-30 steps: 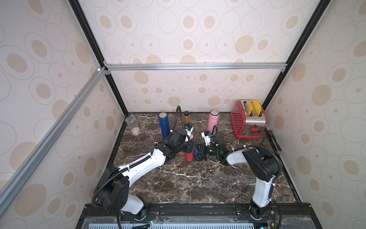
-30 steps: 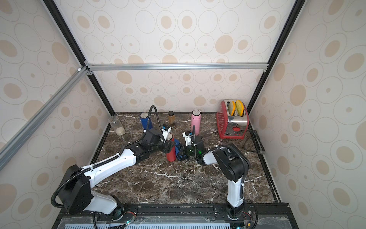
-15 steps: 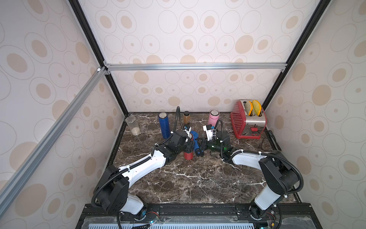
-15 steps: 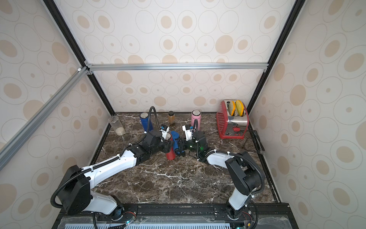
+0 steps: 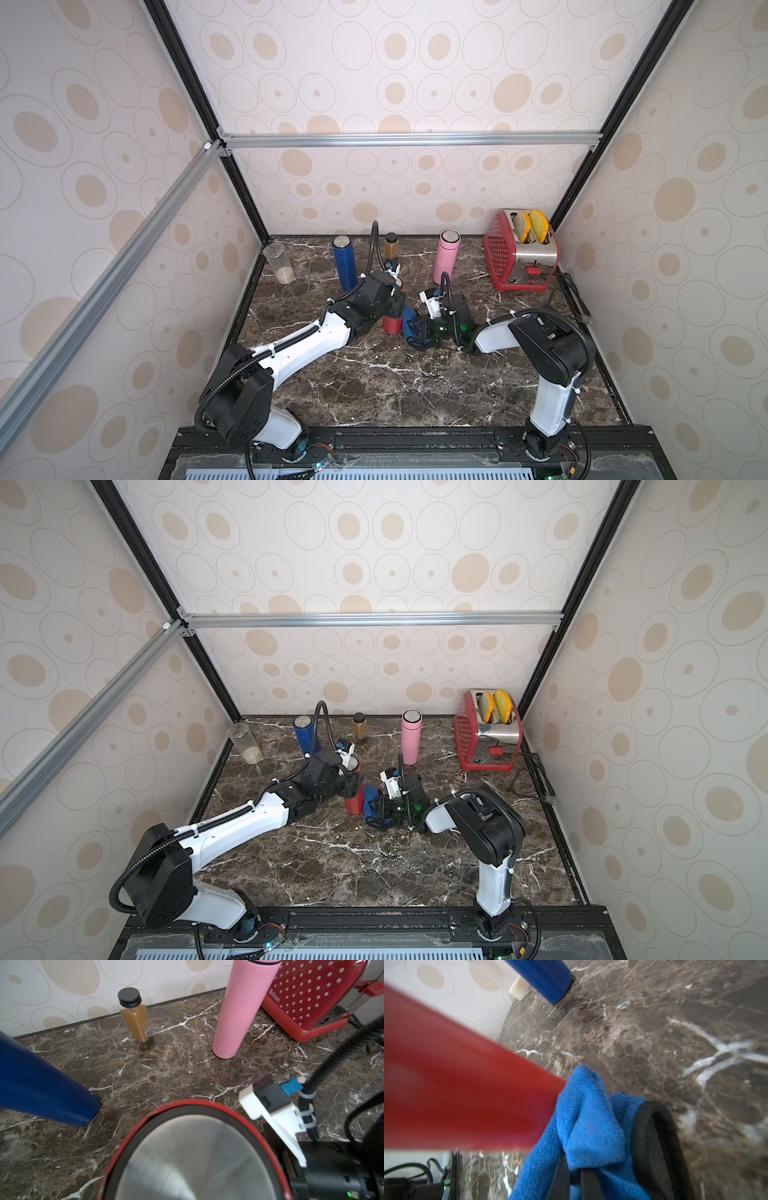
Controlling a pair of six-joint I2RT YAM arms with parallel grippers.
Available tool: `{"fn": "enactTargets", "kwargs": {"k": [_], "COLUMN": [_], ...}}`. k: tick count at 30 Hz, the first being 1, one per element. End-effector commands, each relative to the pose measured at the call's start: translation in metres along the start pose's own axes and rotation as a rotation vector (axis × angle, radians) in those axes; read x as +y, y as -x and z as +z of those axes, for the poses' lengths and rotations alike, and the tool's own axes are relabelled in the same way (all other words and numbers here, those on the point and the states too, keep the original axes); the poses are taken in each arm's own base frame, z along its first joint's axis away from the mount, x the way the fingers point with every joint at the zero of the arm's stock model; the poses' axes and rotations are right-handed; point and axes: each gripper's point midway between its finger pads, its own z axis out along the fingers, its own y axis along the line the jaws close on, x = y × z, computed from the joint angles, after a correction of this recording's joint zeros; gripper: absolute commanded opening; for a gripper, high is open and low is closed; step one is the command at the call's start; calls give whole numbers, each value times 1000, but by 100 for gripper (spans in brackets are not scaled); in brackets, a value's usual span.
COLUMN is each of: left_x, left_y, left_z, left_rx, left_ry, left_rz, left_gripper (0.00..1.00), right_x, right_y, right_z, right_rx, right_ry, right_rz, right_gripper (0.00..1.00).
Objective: Wipe the surface of the thermos
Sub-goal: Wipe the dirt from the surface of the thermos.
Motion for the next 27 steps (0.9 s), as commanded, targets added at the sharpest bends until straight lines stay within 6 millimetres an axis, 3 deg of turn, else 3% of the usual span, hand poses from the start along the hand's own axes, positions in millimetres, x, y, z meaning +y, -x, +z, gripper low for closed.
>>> {"fn": "enactTargets", "kwargs": {"k": [1,8,15,20,23,27], "left_x": [-14,-6,-2,-10,-14,-18], "left_y": [53,56,52,44,40,32], "left_z": [-11,-4,-6,-7,-8,-9], "left_rx": [-103,6,120,191,217,253], "left_ry": [-39,-68,-112,-153,-174,-199], "left_rz": [-31,-47,-66,-58,-57,-50], "left_gripper": [0,0,0,0,0,0], "right_x": [40,69,74,87,97,111], "right_y": [-6,-1,-7,-11,-7,12], "right_z": [-21,-77,-121,-127,-120,-101], "right_rx": [51,91,130,157,191,210], "right_ry": [73,-43,-244,-374,-447,-518], "right_rz": [-120,-349,-749,-1095,-1263,-1413], "right_gripper": [0,0,0,0,0,0]}}
